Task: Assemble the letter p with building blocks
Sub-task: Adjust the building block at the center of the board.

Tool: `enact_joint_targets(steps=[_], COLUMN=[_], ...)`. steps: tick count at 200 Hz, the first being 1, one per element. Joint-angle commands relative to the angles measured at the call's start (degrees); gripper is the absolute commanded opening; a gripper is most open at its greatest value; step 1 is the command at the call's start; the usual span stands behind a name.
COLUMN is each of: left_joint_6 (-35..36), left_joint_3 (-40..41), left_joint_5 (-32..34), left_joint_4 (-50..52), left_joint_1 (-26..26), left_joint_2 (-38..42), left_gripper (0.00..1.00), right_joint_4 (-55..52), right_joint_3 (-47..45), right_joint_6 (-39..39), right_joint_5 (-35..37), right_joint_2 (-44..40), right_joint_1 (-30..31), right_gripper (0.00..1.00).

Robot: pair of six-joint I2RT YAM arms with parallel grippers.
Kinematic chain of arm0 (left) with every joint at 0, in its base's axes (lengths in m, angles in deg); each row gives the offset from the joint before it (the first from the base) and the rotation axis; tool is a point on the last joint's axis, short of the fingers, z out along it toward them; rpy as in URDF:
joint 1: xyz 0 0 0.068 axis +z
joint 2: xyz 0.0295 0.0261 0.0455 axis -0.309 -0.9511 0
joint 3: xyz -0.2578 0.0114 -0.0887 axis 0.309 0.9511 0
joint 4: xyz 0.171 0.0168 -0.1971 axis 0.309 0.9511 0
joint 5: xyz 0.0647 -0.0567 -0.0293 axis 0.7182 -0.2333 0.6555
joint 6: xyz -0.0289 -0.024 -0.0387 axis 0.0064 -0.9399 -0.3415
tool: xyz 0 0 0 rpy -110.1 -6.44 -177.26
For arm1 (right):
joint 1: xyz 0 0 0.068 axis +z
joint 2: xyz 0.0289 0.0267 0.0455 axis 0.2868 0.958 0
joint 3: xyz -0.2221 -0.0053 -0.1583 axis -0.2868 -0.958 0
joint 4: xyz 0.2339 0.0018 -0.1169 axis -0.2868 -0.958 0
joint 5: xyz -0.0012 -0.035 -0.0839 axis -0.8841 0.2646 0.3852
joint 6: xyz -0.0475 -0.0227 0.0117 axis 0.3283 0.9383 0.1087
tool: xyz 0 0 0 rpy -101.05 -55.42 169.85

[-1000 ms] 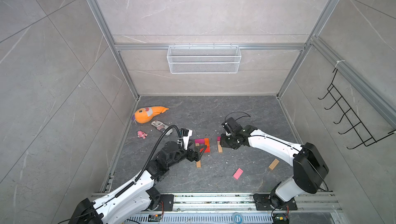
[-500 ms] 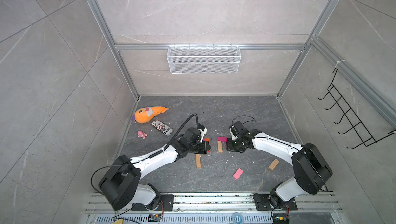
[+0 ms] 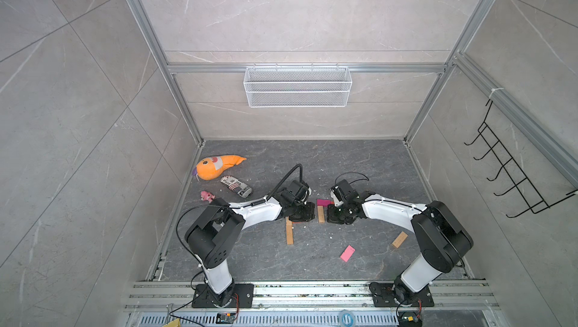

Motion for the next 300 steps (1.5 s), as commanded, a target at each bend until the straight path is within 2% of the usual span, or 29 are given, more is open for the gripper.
enact_joint_targets(steps=[1, 170, 300], left_joint_6=[-1.5, -0.8, -0.9], left_joint_3=[-2.6, -8.2, -8.2], left_joint_5=[0.2, -1.3, 0.9], left_joint_4=[1.7, 3.2, 4.6], left_joint_1=[-0.1, 0.0, 0.4], left_joint_2=[-1.7, -9.1, -8.5], left_gripper=[0.0, 0.0, 0.0], right_joint_4=[1.7, 3.8, -0.6], right_joint_3=[-0.6, -0.6, 1.2], right_joint_6=[0.3, -0.7, -0.8], right_joint_5=[-1.5, -3.4, 4.1], right_joint_2=[1.3, 4.7, 4.4], right_joint_1=[0.1, 0.1, -1.8], right_gripper=[0.04, 0.06, 0.06])
